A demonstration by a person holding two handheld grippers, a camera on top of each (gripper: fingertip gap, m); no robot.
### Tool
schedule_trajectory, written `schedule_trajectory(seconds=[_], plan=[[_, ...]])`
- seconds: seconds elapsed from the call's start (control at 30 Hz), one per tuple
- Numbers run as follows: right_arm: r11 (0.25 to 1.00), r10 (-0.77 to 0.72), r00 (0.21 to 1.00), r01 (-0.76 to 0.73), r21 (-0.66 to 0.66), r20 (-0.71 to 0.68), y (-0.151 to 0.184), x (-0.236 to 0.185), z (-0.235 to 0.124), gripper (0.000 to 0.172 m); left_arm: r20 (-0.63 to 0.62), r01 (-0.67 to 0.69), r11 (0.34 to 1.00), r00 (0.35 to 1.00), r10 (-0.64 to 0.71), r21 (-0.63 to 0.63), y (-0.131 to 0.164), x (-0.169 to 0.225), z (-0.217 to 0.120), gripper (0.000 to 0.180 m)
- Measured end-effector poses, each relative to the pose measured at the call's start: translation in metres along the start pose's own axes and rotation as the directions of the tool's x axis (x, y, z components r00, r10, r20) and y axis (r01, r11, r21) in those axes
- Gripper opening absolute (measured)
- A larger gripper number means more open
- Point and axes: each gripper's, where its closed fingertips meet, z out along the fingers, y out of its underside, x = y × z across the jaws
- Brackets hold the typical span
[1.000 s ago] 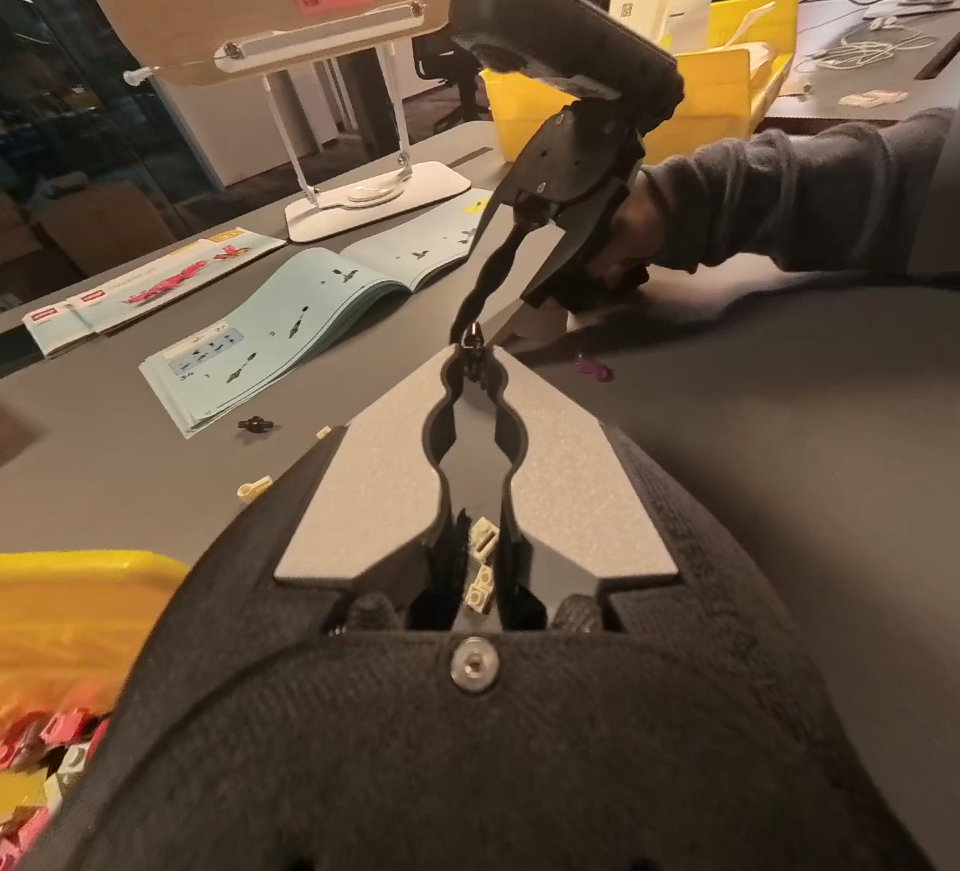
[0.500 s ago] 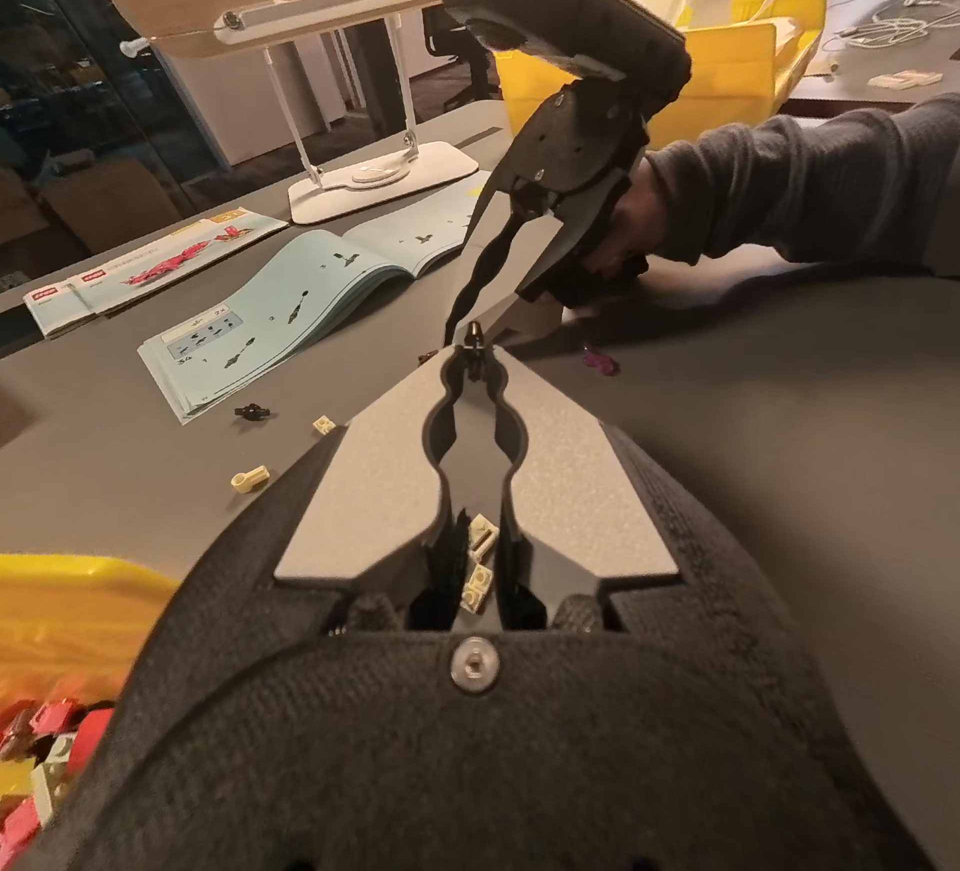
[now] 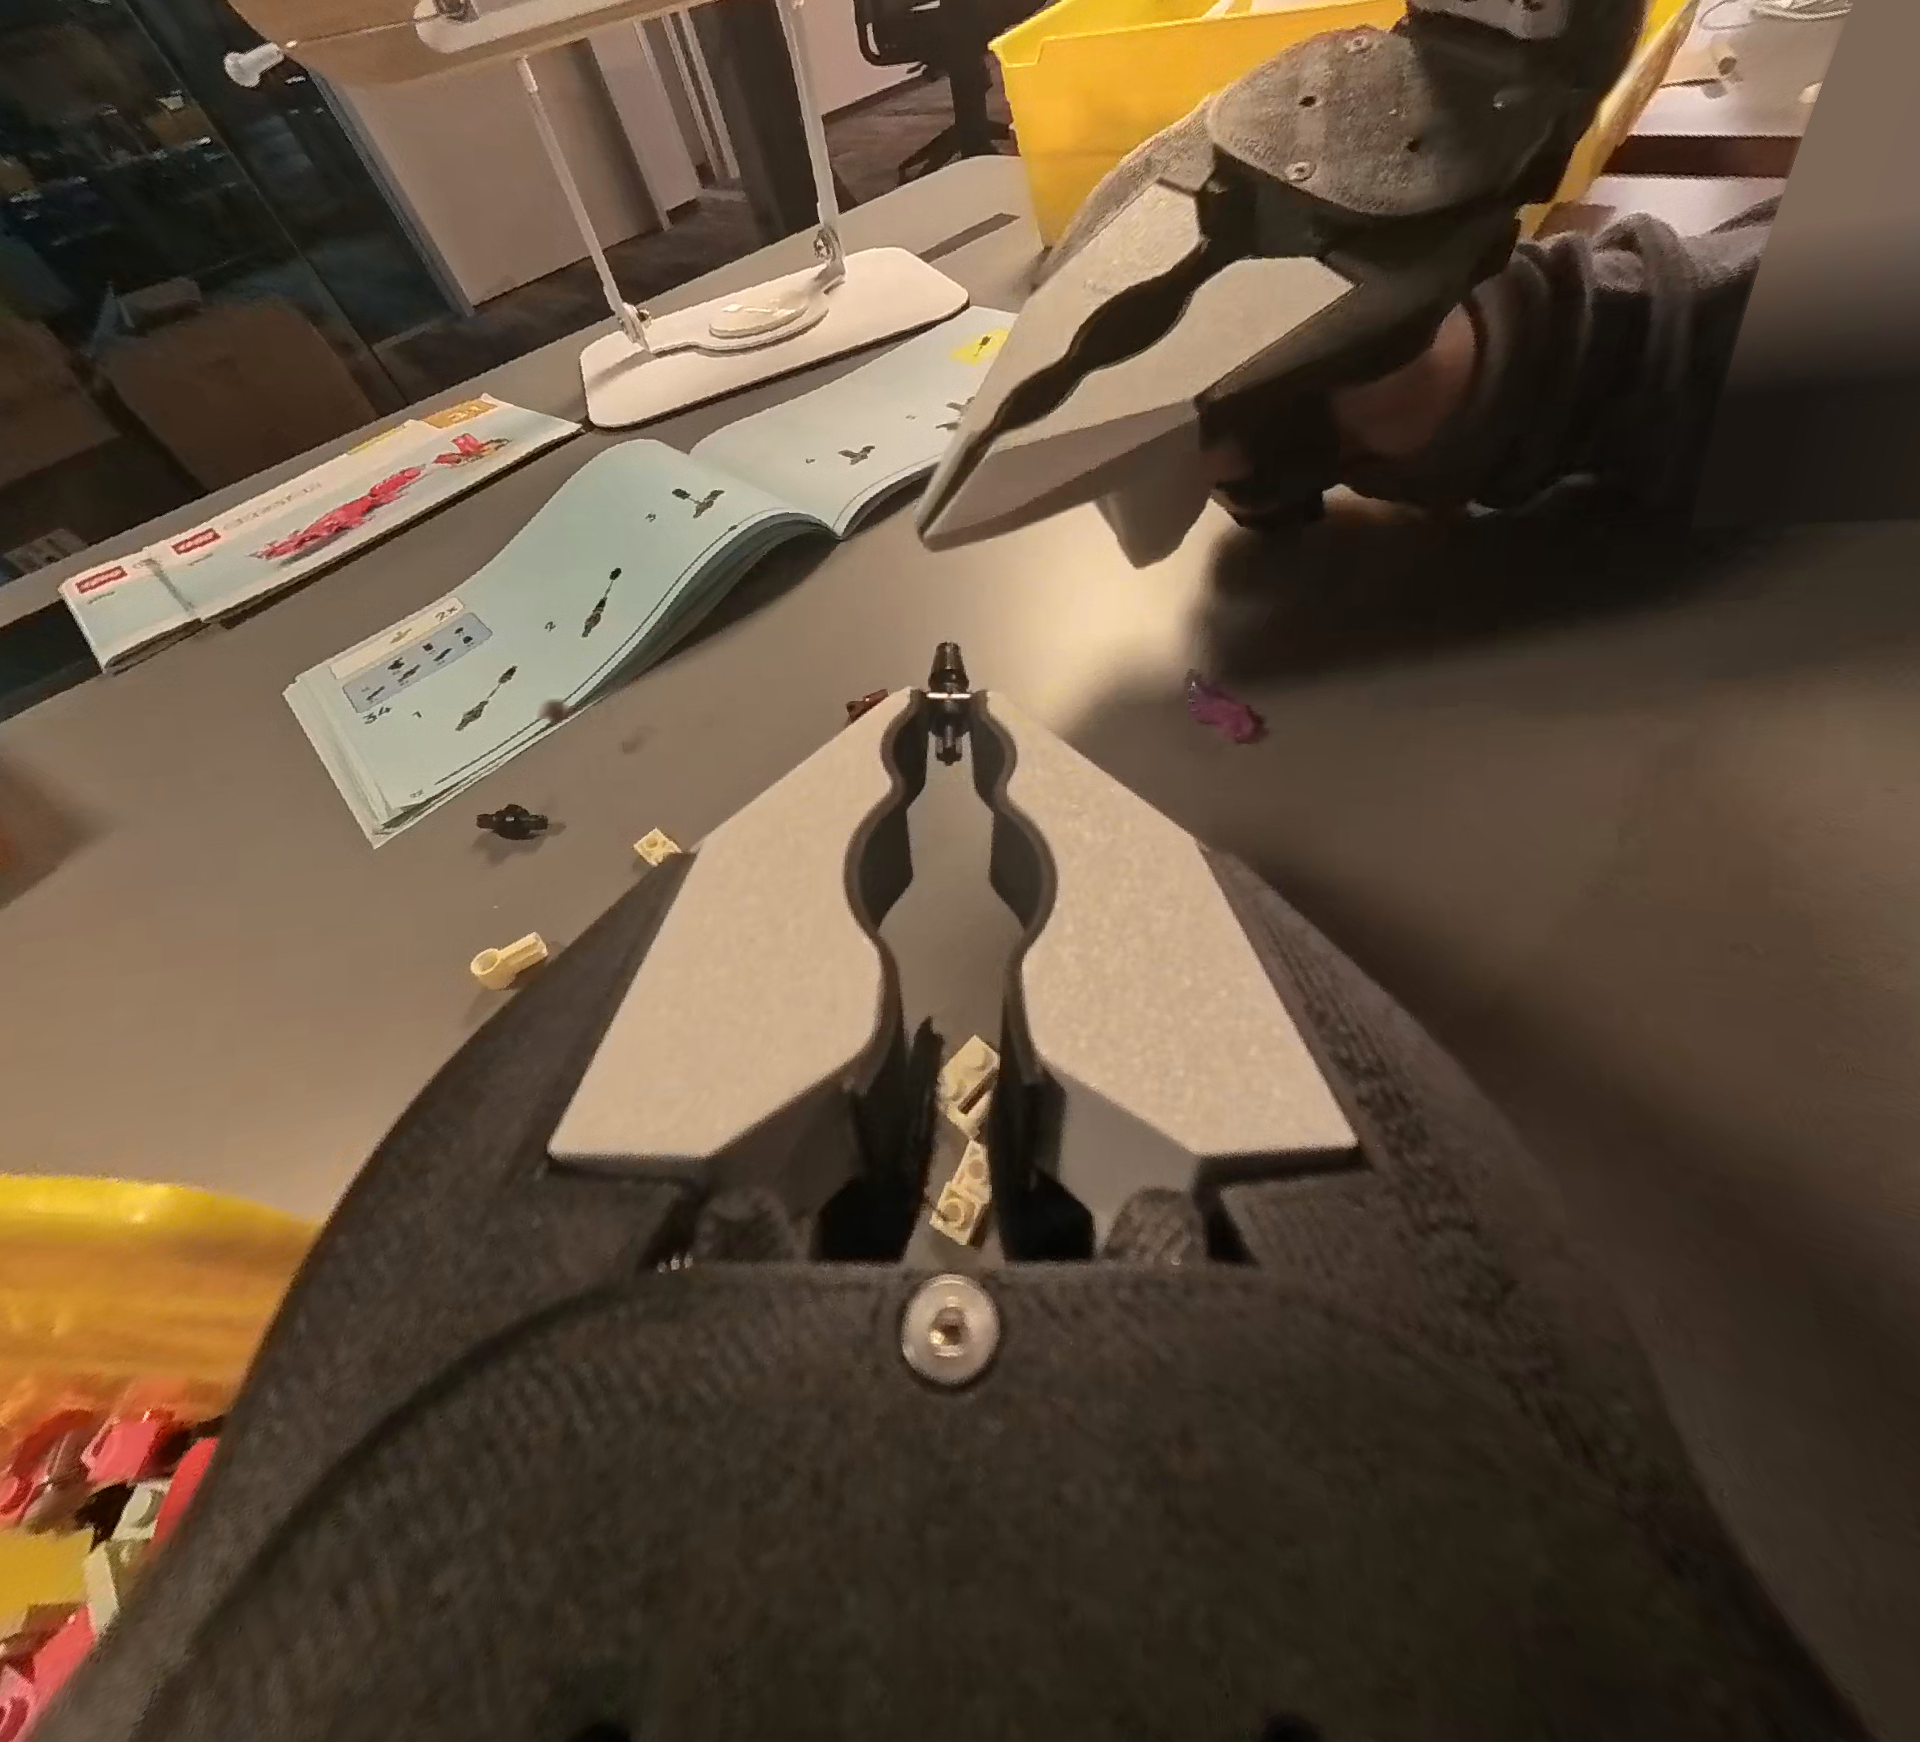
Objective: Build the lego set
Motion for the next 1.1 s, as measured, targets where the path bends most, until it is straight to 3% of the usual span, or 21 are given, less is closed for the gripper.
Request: schedule_trajectory(seconds=[0.27,0.53,0.8,0.93,1.1], plan=[[0.995,0.093,0.995,-0.094,-0.036,-0.027,0.006,0.012,0.002,0.0,0.009,0.014,1.0,1.0,-0.014,0.002,0.0,-0.003,0.0,0.007],[0.994,0.069,0.992,-0.077,-0.074,-0.103,0.01,0.02,0.005,0.004,0.032,0.02,1.0,0.999,-0.02,0.021,-0.003,-0.006,-0.001,0.007],[0.996,-0.002,0.998,-0.003,-0.09,-0.056,-0.011,0.009,0.039,0.01,0.106,0.032,0.999,0.994,-0.033,0.013,-0.001,-0.02,-0.002,0.007],[0.992,0.021,0.998,-0.013,-0.128,0.066,-0.042,0.015,0.079,0.015,0.298,0.029,0.999,0.955,-0.016,-0.04,0.01,-0.048,-0.014,0.007],[0.956,0.094,0.961,-0.015,-0.292,0.258,-0.04,0.014,0.165,0.02,0.428,0.123,0.992,0.897,-0.108,-0.007,0.017,-0.078,-0.035,0.007]])
